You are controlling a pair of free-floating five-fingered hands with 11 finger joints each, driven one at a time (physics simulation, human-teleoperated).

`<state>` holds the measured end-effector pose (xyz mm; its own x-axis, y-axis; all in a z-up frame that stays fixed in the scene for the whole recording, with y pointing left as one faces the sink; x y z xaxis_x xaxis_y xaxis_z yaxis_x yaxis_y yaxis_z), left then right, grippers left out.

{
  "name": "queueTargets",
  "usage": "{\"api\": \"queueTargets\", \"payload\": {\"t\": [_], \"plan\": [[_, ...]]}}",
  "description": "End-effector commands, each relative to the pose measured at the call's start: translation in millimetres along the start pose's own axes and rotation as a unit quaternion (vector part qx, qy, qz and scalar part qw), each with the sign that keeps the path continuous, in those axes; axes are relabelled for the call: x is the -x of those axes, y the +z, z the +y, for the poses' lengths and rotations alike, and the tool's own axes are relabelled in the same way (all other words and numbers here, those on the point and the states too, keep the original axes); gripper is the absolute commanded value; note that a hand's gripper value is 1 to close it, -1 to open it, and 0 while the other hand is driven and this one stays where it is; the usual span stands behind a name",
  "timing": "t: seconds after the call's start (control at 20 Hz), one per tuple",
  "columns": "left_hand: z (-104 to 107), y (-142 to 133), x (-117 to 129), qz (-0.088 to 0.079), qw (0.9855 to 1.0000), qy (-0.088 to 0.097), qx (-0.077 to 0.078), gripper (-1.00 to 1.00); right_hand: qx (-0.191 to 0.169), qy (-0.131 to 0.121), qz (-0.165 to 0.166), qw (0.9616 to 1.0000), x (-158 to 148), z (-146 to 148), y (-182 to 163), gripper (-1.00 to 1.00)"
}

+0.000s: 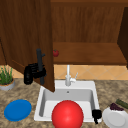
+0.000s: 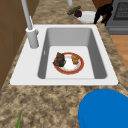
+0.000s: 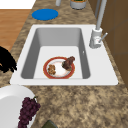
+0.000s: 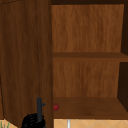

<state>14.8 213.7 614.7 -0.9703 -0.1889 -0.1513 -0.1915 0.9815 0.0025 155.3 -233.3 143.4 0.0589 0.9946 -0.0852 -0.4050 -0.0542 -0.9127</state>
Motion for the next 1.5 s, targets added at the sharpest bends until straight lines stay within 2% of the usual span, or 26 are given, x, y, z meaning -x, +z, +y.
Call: {"api": "queueTargets", "payload": {"t": [0.0, 0.3, 0.55, 0.65, 1.1, 1.2, 1.45], "plan": [[33, 22, -17, -0.004, 1.0000, 0.001, -0.001, 1.00, 0.000, 0.000, 0.000, 1.0000, 0, 0, 0, 0.00], [76, 20, -40, -0.004, 0.9995, 0.028, -0.017, 1.00, 0.000, 0.000, 0.000, 1.0000, 0, 0, 0, 0.00], [112, 19, -58, -0.010, 0.9990, 0.036, -0.023, 1.00, 0.000, 0.000, 0.000, 1.0000, 0, 0, 0, 0.00], [127, 25, -60, -0.006, 0.9992, 0.037, -0.017, 1.00, 0.000, 0.000, 0.000, 1.0000, 0, 0, 0, 0.00], [195, 25, -79, -0.019, 0.9985, 0.048, -0.020, 1.00, 0.000, 0.000, 0.000, 1.0000, 0, 0, 0, 0.00], [207, 25, -78, -0.023, 0.9984, 0.050, -0.009, 1.00, 0.000, 0.000, 0.000, 1.0000, 0, 0, 0, 0.00], [239, 22, -84, -0.028, 0.9982, 0.052, -0.005, 1.00, 0.000, 0.000, 0.000, 1.0000, 0, 0, 0, 0.00]]}}
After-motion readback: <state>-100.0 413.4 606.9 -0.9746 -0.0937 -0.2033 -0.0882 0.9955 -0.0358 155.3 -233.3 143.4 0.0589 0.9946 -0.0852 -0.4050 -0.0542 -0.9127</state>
